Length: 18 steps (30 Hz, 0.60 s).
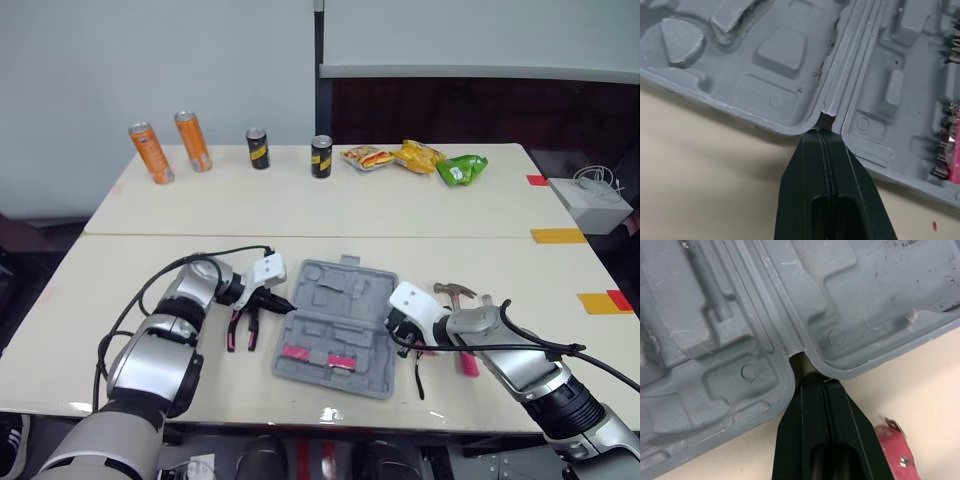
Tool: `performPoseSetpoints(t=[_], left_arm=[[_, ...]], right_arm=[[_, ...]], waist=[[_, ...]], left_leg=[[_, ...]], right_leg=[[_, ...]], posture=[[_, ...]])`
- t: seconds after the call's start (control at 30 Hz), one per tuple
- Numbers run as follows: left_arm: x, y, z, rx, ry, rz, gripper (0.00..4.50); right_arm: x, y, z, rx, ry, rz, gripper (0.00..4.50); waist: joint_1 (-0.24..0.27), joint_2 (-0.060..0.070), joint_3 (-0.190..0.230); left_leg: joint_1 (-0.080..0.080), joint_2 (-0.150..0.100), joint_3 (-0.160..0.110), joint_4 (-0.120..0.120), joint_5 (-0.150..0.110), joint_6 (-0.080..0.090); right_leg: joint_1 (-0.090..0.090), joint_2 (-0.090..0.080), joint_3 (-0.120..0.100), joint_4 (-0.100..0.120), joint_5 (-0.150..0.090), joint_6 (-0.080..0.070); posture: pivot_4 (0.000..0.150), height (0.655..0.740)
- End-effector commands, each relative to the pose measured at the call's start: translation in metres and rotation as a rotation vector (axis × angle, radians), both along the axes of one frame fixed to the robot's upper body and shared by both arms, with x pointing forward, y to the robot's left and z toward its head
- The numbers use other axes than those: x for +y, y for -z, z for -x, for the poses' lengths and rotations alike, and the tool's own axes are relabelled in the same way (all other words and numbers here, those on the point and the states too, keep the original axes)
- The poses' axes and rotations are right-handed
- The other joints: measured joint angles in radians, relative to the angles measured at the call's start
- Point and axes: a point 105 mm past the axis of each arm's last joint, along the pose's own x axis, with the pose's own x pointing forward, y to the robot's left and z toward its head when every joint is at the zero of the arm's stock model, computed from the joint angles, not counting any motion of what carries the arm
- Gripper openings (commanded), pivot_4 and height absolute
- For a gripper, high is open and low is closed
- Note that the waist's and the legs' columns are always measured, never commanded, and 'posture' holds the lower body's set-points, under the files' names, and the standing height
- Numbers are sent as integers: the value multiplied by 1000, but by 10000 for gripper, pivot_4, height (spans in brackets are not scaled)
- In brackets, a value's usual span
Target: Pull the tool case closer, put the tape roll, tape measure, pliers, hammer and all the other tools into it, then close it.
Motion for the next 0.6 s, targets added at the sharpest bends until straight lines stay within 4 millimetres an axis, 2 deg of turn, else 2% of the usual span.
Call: performPoseSetpoints(t=[0.03, 0.47, 0.6], left_arm=[[1, -8, 5, -19, 13, 44, 103], [-9, 2, 55, 5, -9, 95, 103], [-12, 4, 65, 9, -21, 99, 103]], right_arm=[[9, -10, 2, -21, -88, -9, 214], [7, -3, 26, 35, -187, 1, 214], [6, -2, 33, 40, -222, 4, 214]], waist=[[0, 0, 0], [-1, 1, 1], [-1, 1, 1]], left_leg=[[-1, 0, 0, 0, 0, 0], [-1, 1, 1, -1, 0, 0], [-1, 1, 1, -2, 0, 0]], right_leg=[[-1, 0, 0, 0, 0, 0], [0, 0, 0, -2, 0, 0], [-1, 0, 0, -3, 0, 0]], posture=[[1500, 7400], [1500, 7400], [1500, 7400]])
